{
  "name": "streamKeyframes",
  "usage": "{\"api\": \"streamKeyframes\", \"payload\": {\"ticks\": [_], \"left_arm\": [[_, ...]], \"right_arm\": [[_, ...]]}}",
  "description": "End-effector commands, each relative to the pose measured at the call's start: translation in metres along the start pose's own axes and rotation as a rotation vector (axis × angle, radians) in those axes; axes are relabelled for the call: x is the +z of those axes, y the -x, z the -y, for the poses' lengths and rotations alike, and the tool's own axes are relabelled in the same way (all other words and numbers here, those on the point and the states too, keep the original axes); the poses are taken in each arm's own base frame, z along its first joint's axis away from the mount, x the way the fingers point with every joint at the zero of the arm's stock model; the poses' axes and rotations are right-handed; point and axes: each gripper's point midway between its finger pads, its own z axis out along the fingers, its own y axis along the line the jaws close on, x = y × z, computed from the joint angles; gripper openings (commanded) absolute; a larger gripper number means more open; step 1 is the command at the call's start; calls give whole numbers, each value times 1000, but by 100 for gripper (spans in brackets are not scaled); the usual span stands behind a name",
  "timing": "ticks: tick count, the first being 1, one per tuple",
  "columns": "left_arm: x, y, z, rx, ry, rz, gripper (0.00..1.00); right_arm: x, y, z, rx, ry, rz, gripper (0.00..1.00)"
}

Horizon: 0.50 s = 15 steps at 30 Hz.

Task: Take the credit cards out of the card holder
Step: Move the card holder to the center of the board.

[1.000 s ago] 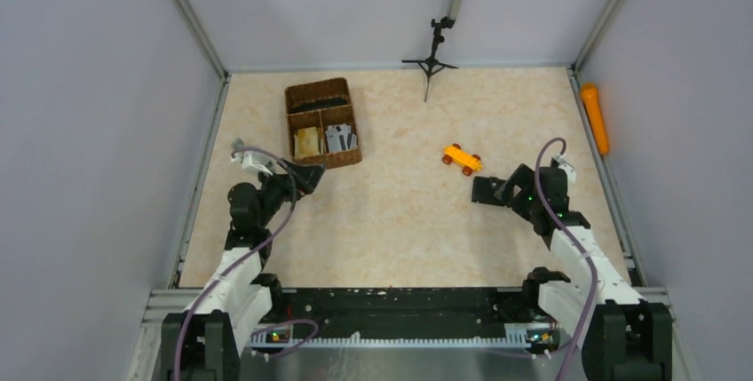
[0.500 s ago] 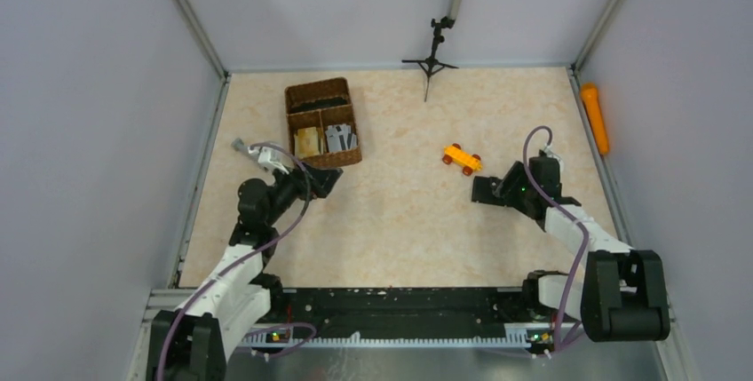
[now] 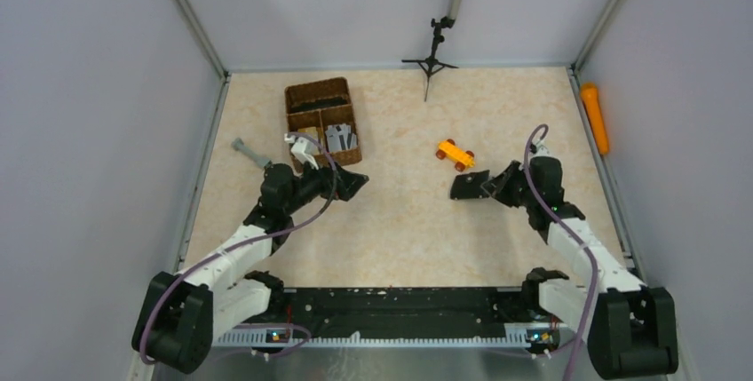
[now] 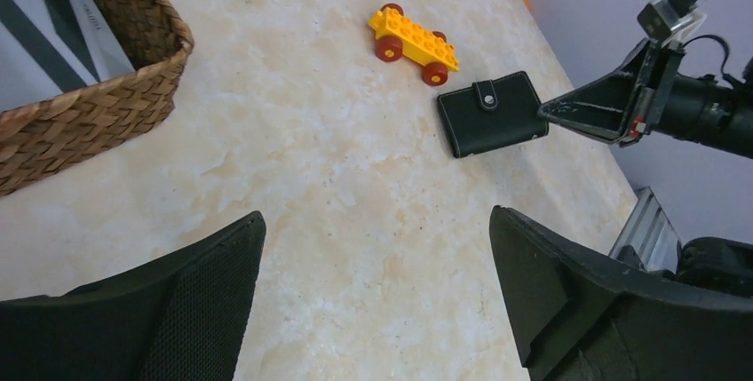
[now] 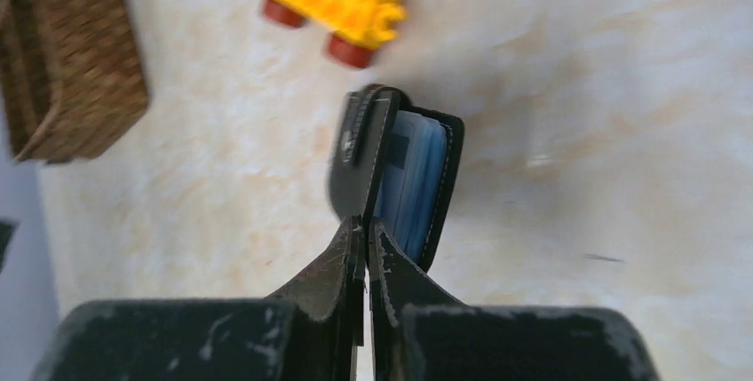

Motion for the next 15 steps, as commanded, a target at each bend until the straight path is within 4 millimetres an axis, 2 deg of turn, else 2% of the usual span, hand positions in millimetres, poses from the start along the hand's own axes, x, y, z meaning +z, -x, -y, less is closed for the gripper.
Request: {"api": "streamKeyframes", "payload": {"ticks": [1,3,4,5,6,7,9,11,13,15], "left_arm": [[15,5,16,79,-36,-26,98],[20,-2,19,90,-39,-58,98],[22,-5,18,93,-32,-72,98],[23,-8,18,99,-25,-84,98],[24,-11,19,107,-29,-96,98],[25,-13,20,114,-31,-104,98],[27,-20,25,129,-48,-126,98],[30,-26,29,140,-61,-154,96],[32,-37,30,151,-48,-198,89],[32,-48,29,173,-12,-252,84]], "right_arm": [[-19,-26,-63,9,243,-54,0],[-25,-45,-84,5,290,-78,0],[-27,-54,-93,3,307,-86,4],[-30,-63,-104,-10,341,-91,11],[-33,-69,-112,-26,364,-101,21],[-33,-74,-115,-40,361,-116,29],[-31,-75,-105,-70,291,-132,35],[-31,-67,-91,-119,210,-95,48],[-32,-58,-80,-168,152,-51,62],[-35,-51,-79,-222,150,-18,66]]}}
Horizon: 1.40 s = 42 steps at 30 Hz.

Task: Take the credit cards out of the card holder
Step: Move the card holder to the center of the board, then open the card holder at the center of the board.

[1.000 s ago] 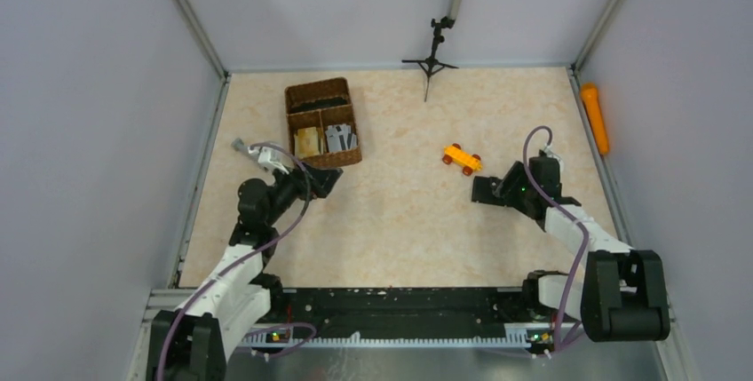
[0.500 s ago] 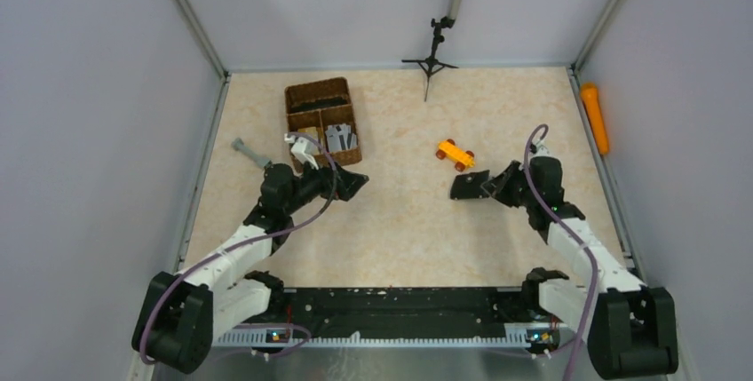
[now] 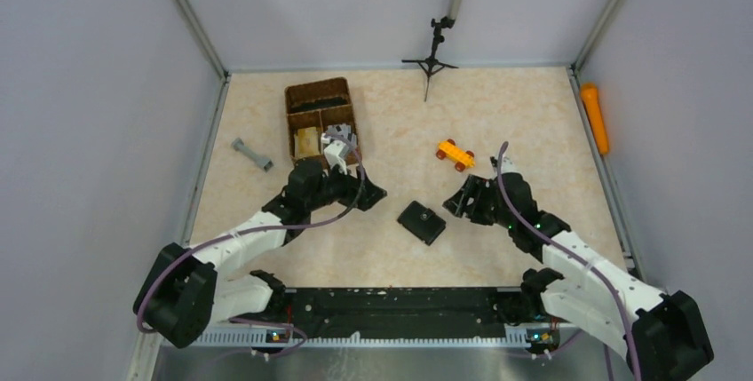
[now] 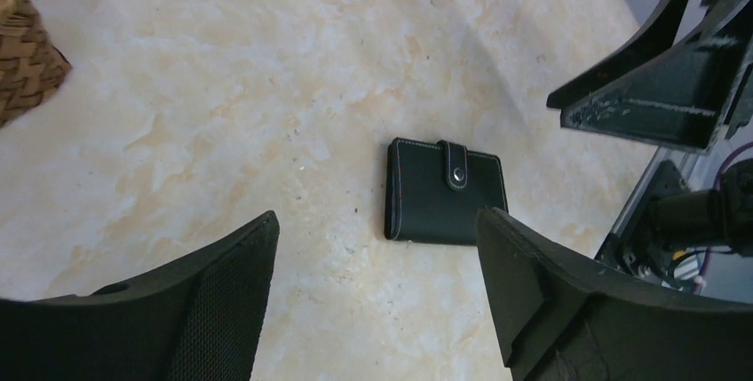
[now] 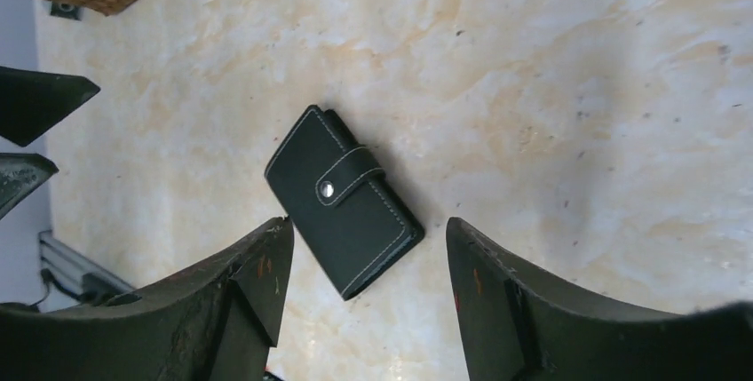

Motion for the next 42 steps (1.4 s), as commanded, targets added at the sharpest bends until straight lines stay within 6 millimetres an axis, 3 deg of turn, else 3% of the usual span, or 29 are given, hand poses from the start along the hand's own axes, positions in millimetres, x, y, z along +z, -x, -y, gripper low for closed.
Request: {"api": "streamKeyframes", "payload": {"ticks": [1,6,8,10,14,23,27,31,37,39,42], "left_arm": [[7,-7,10,81,27,-69,82],[1,-51,20,122,-17,-192,78],[0,-59,28,103,-59,-225,74],[0,-61,35,98,-107,-230,73],[5,-68,32,82,-95,-280,71],[19,-82,22,41,-62,-373,67],[22,-87,20,28,-58,-397,67],[23,-87,20,28,-55,-399,66],[25,-93,18,16,-55,-417,67],[26,-96,17,9,-58,-429,67],[28,-98,17,4,-60,-441,67]], "right_arm": [[-11,32,2,-137,-60,112,66],[1,26,-11,-281,11,29,65],[10,18,-11,-300,25,-27,60],[19,9,-8,-300,27,-73,55],[29,-5,-7,-291,57,-131,53],[35,-36,-21,-265,128,-185,47],[38,-45,-19,-289,64,-182,54],[40,-38,-11,-314,0,-136,68],[40,-36,2,-340,-55,-101,73],[39,-39,14,-364,-114,-106,73],[43,-50,12,-363,-88,-150,73]]}}
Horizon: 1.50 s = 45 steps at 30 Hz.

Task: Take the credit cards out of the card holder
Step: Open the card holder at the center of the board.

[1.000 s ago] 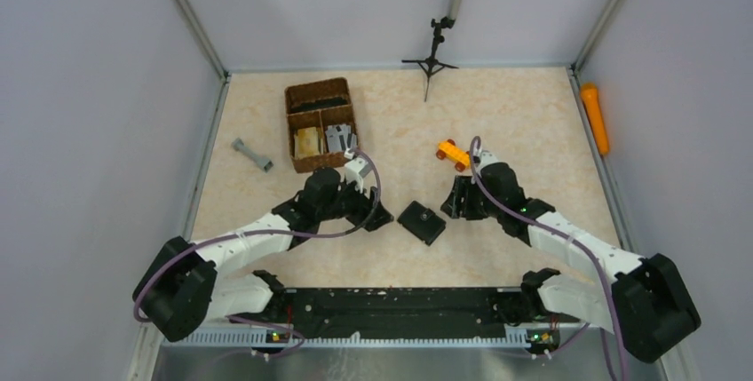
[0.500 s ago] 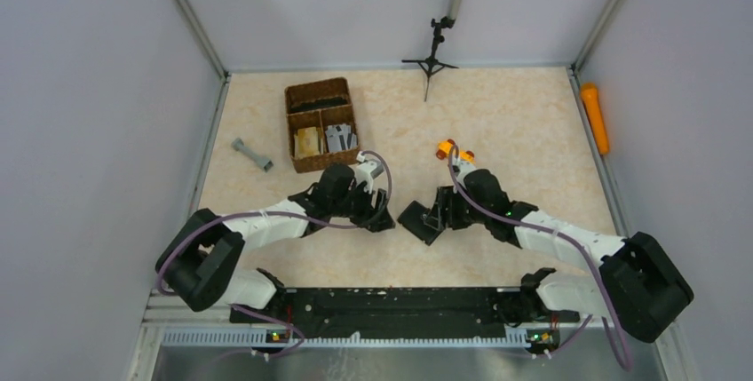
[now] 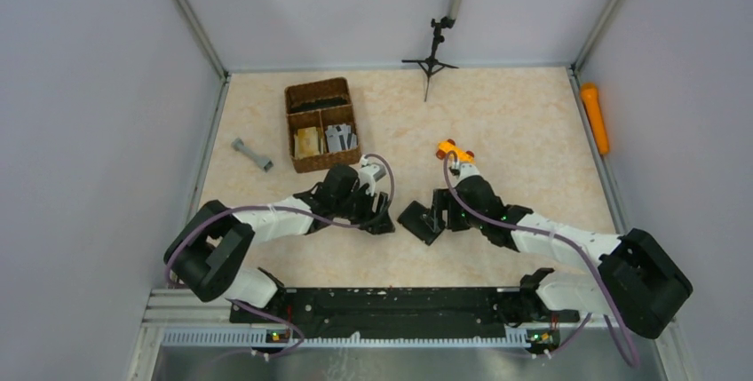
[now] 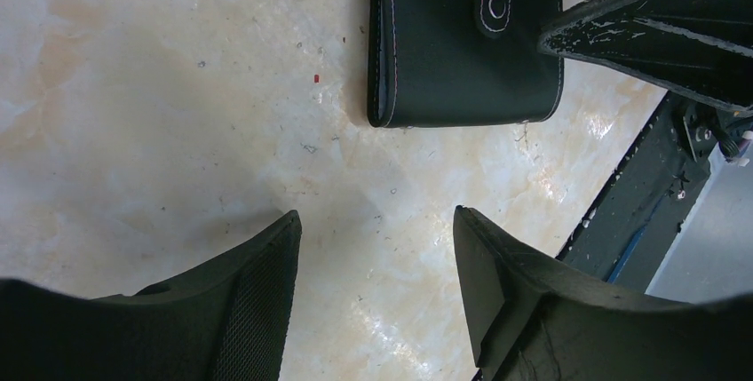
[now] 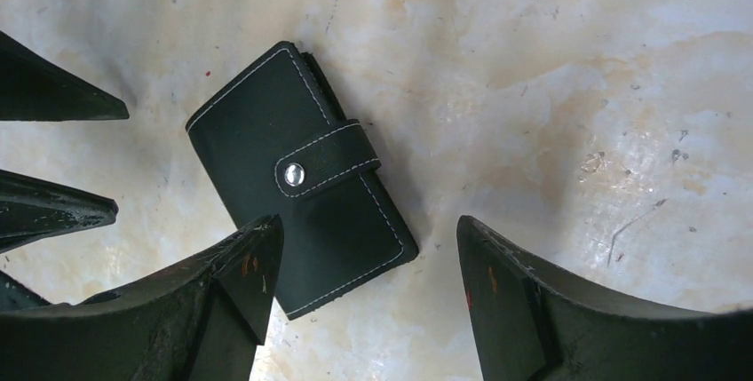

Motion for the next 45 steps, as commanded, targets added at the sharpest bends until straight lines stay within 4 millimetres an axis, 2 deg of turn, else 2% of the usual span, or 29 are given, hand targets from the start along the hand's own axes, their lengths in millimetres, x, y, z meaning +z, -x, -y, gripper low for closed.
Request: {"api": "streamKeyframes", "payload": {"ticks": [1,8,11,13,17,20,25,32,35,38,40,45], "left_arm": [[4,16,10,22,-44,20,67],[4,16,12,21,-50,16,67],[5,16,11,17,-51,10,67],[6,14,9,12,-40,1,67],[7,14,6,8,-27,-1,66],[7,14,6,7,-30,-2,63],[9,14,7,5,-37,-7,61],[9,14,7,3,-34,-10,61],[9,14,7,3,-37,-10,61],[8,14,9,6,-43,-10,61],[9,14,9,5,-44,-11,61],[8,14,11,-5,-62,-14,62]], "right_arm": [[7,-6,-7,-25,31,-7,73],[0,-21,-62,-25,265,-60,64],[-3,-26,-75,-63,276,-93,61],[-3,-22,-73,-63,255,-78,63],[0,-4,-56,-75,132,-17,70],[4,3,-47,-89,55,-10,73],[16,11,-46,-104,9,-8,72],[30,10,-48,-124,-23,-27,66],[32,7,-46,-141,-45,-37,58],[31,8,-44,-137,-57,-30,37],[29,9,-45,-126,-51,-17,26],[18,19,-61,-64,34,39,14]]}}
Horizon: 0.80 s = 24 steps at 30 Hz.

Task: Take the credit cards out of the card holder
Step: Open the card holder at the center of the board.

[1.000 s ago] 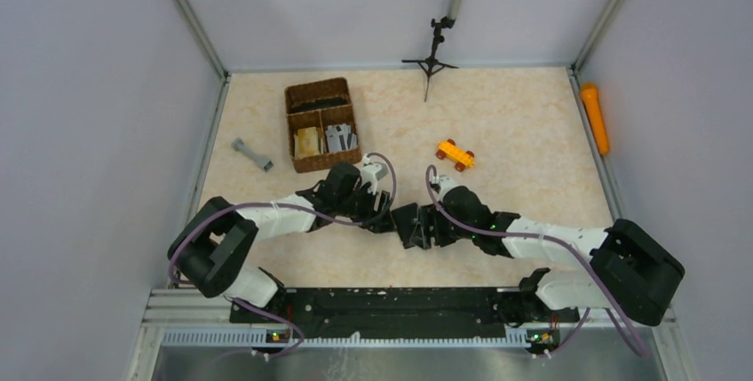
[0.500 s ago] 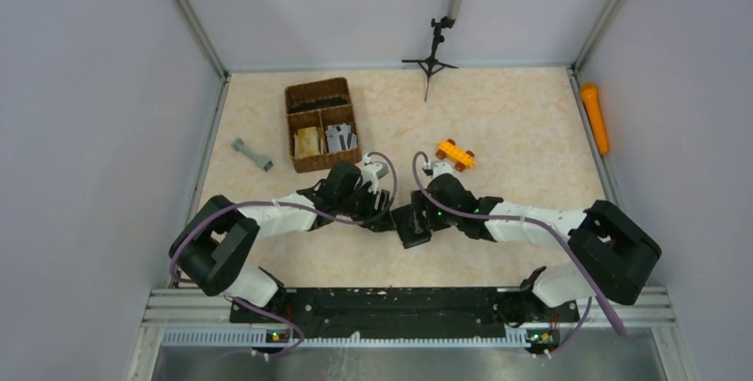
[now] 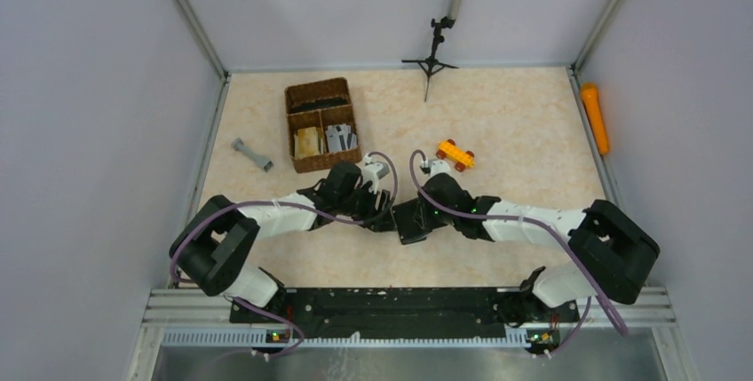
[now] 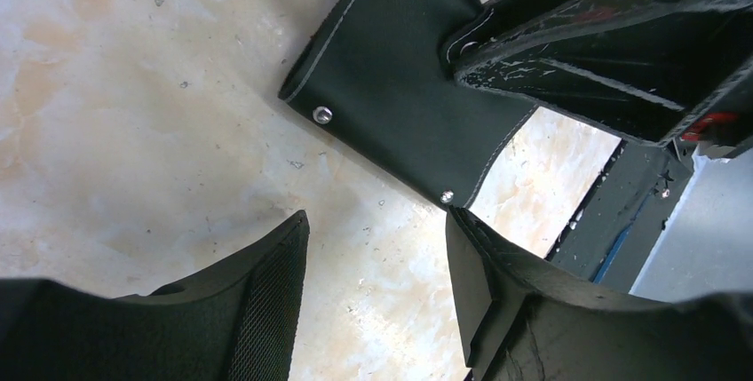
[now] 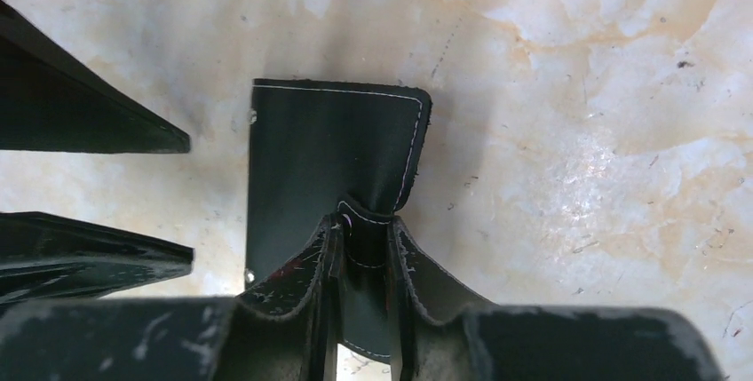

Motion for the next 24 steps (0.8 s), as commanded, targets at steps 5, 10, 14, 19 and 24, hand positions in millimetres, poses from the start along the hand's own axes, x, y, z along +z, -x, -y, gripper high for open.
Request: {"api": "streamKeyframes", "payload": {"ticks": [5,10,14,19,24], "left_arm": [[-6,17,11,-32,-105,48,65],[-22,29,15,-107,-238,116,73],[-35,37,24,-125,-335,168,79],[-44,40,36,-111,-403,196,81],[-52,45,49,-95,-478,224,72]], "right_arm": [[-26,33,-33,131,175,171,14],[-43,44,-46,199,283,249,14],[-56,53,-53,245,346,298,14],[-67,61,-68,270,445,332,14],[-64,61,-89,240,526,280,15]]}}
